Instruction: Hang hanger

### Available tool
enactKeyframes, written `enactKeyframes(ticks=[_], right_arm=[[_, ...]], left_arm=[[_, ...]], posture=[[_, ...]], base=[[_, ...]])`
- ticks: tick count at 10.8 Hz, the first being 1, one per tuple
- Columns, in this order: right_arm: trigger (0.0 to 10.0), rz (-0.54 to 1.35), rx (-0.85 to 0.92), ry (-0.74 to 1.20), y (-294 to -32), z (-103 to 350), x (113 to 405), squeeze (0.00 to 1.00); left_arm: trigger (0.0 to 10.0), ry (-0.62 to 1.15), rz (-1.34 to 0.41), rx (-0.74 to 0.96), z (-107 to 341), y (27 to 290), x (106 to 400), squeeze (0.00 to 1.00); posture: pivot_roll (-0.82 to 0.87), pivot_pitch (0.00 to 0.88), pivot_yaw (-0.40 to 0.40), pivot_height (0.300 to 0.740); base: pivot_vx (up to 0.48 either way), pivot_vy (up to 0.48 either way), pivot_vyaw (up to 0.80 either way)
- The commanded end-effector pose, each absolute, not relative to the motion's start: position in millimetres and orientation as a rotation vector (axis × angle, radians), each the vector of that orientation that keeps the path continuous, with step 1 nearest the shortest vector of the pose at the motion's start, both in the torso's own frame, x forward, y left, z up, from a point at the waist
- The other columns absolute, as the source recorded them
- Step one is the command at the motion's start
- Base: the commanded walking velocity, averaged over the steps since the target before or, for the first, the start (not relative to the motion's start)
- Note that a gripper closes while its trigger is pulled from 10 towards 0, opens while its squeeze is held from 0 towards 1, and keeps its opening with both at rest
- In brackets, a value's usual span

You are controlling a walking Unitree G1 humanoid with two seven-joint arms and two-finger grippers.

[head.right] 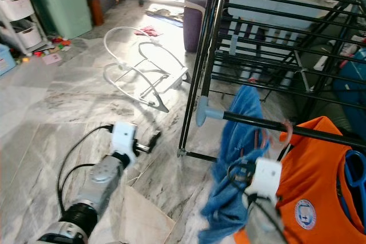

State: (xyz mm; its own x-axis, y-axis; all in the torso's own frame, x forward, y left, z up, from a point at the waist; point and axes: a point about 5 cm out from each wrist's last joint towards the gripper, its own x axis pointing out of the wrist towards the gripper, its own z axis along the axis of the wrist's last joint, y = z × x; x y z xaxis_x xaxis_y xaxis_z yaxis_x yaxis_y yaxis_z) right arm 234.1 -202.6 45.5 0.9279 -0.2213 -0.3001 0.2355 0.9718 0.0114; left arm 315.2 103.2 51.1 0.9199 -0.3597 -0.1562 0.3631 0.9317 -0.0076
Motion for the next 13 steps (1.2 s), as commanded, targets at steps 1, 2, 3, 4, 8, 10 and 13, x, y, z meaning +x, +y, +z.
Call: enactKeyframes(ticks=[1,2,3,4,8,10,13], right_arm=[[10.0,-0.221,0.046,0.272,-203,56,240,0.0],[10.0,-0.19,0.037,0.274,-198,63,251,0.0],[10.0,-0.166,0.038,0.273,-191,67,255,0.0],[10.0,-0.139,0.061,0.297,-181,65,256,0.0],[10.0,0.001,0.028,0.403,-153,57,265,0.0],[10.0,-0.012,0.024,0.431,-151,54,266,0.0],[10.0,-0.046,0.029,0.466,-156,47,260,1.0]], left_arm=[[10.0,0.143,-0.378,0.029,53,100,314,0.0],[10.0,0.143,-0.383,0.031,53,99,315,0.0],[10.0,0.142,-0.384,0.033,53,99,315,0.0],[10.0,0.142,-0.385,0.036,53,99,316,0.0],[10.0,0.146,-0.386,0.04,53,99,316,0.0],[10.0,0.149,-0.383,0.041,53,99,316,0.0],[10.0,0.151,-0.387,0.044,52,99,315,0.0]], posture=[[0.08,0.108,-0.093,0.74],[0.08,0.104,-0.09,0.74],[0.08,0.104,-0.089,0.74],[0.08,0.099,-0.087,0.74],[0.09,0.099,-0.09,0.74],[0.09,0.101,-0.091,0.74],[0.09,0.103,-0.085,0.74]], base=[[0.0,0.0,0.0],[0.0,0.0,0.0],[0.0,0.0,0.0],[0.0,0.0,0.0],[0.0,0.0,0.0],[0.0,0.0,0.0],[0.0,0.0,0.0]])
